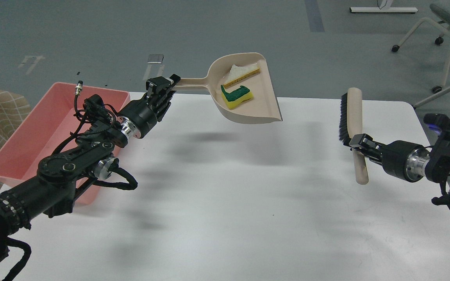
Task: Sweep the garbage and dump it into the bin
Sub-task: 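Lift the loaded dustpan with the left gripper over the pink bin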
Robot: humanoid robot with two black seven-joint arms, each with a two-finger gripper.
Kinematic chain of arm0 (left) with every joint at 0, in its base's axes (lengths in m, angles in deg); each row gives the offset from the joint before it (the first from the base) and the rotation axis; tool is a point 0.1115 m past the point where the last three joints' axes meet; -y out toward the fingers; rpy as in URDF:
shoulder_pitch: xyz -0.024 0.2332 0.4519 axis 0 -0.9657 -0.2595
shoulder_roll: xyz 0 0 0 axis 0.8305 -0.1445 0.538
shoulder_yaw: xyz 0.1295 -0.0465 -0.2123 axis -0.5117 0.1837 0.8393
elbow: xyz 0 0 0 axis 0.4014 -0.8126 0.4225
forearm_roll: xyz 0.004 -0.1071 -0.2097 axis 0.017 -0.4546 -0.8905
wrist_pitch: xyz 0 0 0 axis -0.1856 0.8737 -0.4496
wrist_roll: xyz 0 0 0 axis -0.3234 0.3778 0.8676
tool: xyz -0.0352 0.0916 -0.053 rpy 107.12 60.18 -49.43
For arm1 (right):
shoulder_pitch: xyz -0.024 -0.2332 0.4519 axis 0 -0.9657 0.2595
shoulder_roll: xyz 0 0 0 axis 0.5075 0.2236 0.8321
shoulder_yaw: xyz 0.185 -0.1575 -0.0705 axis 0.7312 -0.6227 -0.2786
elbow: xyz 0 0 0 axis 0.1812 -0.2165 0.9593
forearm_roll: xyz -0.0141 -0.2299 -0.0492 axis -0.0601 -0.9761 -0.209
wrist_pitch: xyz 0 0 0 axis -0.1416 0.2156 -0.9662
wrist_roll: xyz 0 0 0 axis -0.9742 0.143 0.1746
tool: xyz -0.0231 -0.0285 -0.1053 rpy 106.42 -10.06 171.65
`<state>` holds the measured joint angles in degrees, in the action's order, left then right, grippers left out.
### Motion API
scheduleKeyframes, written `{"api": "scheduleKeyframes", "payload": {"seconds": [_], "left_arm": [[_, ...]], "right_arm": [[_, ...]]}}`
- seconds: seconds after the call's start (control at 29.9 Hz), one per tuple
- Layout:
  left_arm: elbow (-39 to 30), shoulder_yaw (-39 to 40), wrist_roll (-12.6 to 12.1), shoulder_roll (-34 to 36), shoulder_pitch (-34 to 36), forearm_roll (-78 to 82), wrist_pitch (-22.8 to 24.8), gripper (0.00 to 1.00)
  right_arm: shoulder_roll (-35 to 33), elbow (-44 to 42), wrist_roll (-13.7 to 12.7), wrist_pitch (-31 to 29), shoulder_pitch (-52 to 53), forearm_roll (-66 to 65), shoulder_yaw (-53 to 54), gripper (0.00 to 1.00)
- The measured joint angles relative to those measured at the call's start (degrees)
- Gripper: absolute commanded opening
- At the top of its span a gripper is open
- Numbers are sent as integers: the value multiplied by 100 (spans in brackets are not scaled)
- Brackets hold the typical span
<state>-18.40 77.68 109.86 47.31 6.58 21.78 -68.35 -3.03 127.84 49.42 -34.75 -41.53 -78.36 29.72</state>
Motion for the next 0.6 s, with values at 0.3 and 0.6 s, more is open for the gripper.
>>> {"api": "scheduleKeyframes", "payload": {"seconds": [0.3, 0.6], "left_arm": [[-845, 830, -1, 1348, -520, -654, 230, 0], [-822, 1460, -4, 2690, -1739, -799, 833, 0]], "right_arm": [[-46, 4, 57, -1, -799, 14, 796, 0], [32, -16, 109, -1, -858, 18, 844, 0]]}}
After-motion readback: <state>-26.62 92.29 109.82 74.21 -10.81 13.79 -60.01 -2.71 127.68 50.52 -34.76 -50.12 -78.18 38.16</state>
